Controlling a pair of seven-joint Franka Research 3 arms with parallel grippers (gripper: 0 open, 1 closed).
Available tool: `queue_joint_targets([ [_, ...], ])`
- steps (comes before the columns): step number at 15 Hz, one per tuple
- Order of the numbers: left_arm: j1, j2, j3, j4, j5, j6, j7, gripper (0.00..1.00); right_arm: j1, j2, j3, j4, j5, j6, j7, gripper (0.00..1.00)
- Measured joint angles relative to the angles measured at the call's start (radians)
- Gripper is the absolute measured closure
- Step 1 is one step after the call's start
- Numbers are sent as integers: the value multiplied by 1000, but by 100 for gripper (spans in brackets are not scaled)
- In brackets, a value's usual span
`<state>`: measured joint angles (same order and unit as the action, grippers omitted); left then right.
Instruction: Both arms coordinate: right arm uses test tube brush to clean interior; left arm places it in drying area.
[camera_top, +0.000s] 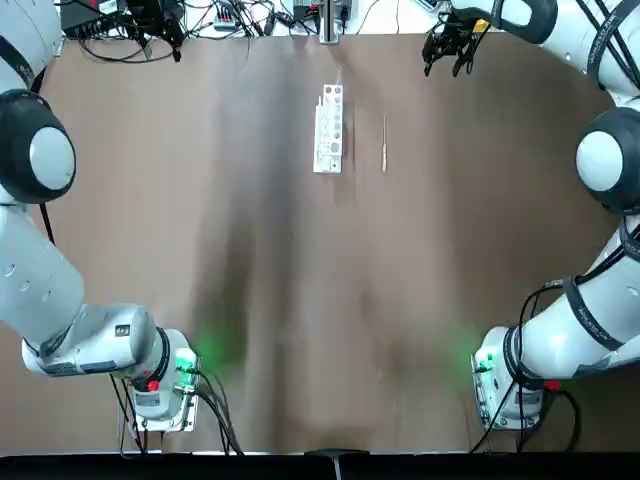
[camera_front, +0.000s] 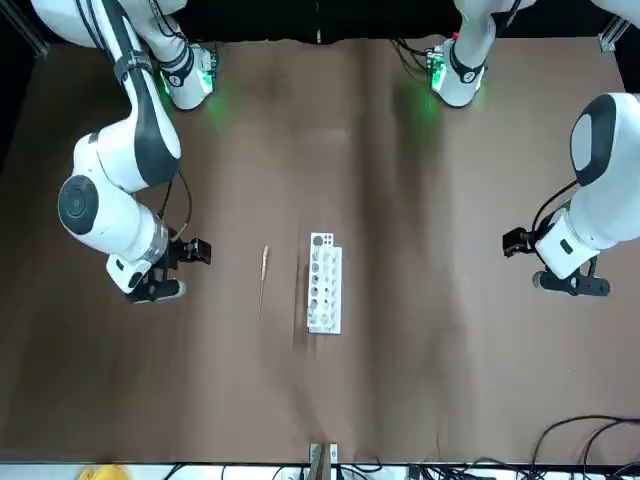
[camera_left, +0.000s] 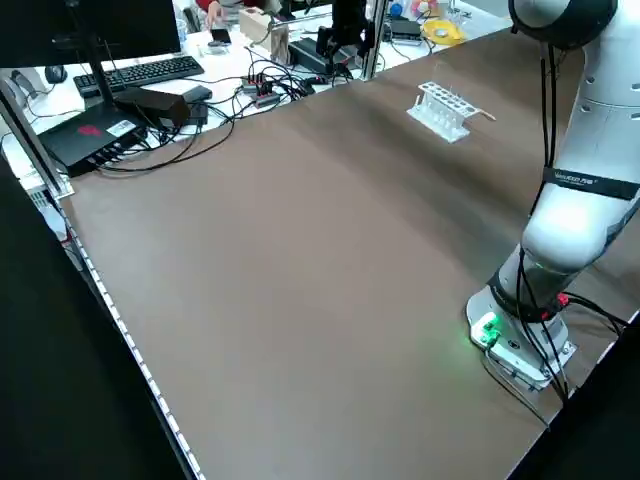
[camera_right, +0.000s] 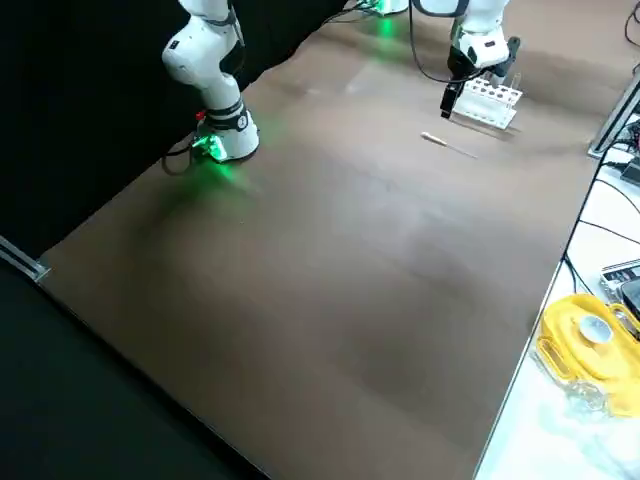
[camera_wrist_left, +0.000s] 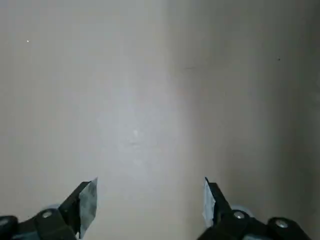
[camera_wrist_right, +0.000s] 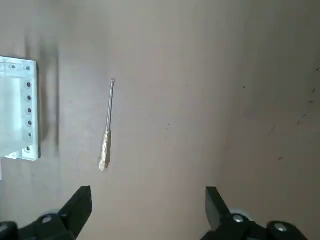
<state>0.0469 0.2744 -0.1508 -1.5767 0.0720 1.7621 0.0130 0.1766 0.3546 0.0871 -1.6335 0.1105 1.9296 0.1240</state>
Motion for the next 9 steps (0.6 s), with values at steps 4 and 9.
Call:
queue_joint_targets([
  [4,-8,1,-1,0,0,0,0,0,0,0,0,0,0,-1,0,0],
  [9,-4,14,0,-1,1,0,0,0,-4,0,-4,0,0,-1,1,0],
])
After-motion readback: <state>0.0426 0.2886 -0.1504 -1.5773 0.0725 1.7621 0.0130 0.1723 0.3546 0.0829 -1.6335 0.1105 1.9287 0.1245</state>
